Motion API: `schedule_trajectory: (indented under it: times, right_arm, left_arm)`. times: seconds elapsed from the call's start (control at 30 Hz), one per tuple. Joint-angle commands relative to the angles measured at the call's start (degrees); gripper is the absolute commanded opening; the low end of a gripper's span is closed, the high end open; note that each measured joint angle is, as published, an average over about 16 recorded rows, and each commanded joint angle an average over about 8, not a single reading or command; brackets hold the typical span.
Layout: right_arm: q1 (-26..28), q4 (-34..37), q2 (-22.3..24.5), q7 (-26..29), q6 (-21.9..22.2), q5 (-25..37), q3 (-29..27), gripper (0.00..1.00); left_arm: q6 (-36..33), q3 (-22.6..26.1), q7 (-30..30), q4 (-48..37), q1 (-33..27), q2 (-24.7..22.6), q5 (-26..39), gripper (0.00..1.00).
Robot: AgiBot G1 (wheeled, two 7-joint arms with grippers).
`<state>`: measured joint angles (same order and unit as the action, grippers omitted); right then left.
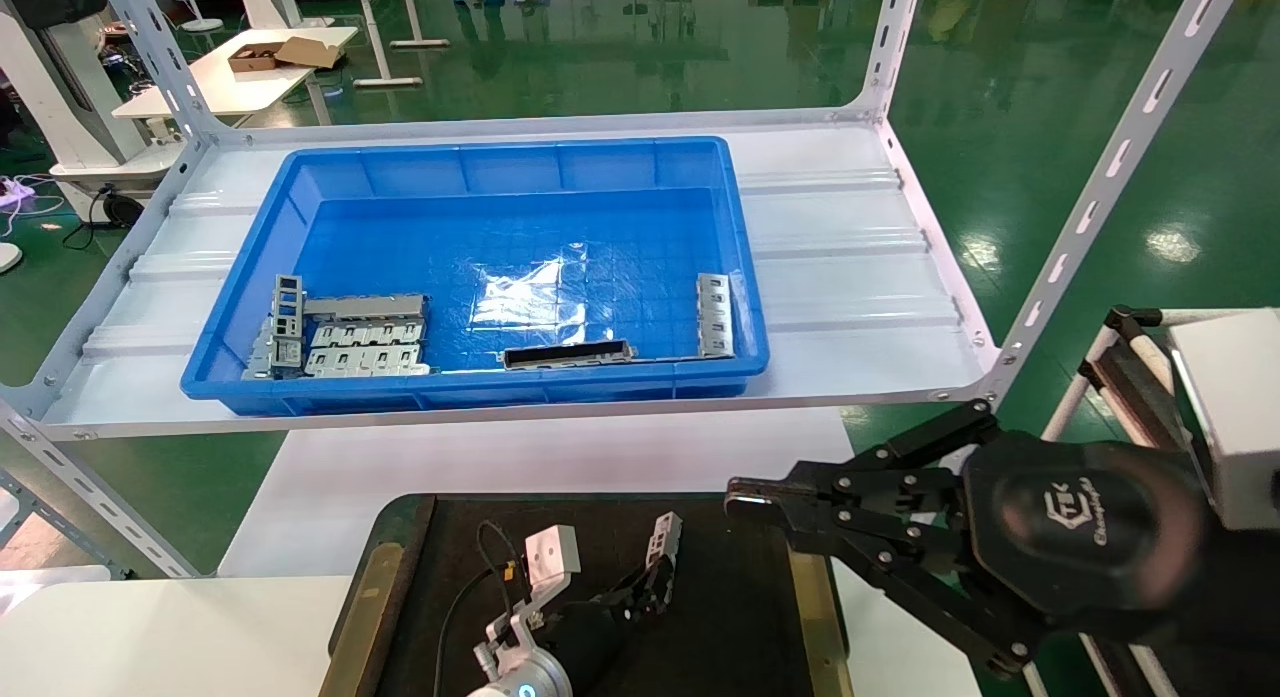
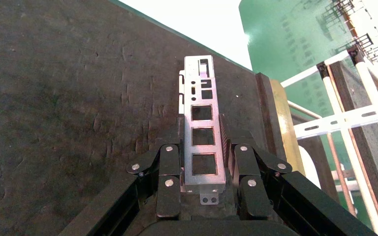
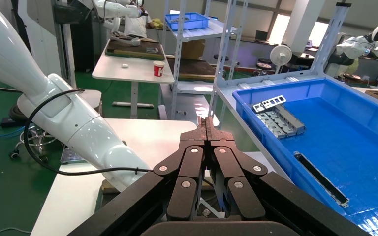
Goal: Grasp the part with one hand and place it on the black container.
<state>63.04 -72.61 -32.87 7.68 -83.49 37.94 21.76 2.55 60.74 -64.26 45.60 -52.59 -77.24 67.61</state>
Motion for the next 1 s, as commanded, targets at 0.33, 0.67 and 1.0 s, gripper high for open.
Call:
schedule_trajectory:
  times: [0.33,0.67,1.0]
  right_arm:
    - [0.0,0.0,0.0,0.0,0.0,0.0,0.0,1.0]
    - [0.0,0.0,0.0,0.0,0.0,0.0,0.0,1.0]
    - [0.0,0.0,0.0,0.0,0.0,0.0,0.0,1.0]
  left_arm:
    - [2.8,6.5,-1.5,-0.6,-1.6,0.1,-5.5,1.0]
    - [5.1,12.1,-0.9,0.6,-3.9,0.9,-10.9,1.0]
    - [4.8,16.9,4.0,11.2,-6.7,9.3,-10.3,1.0]
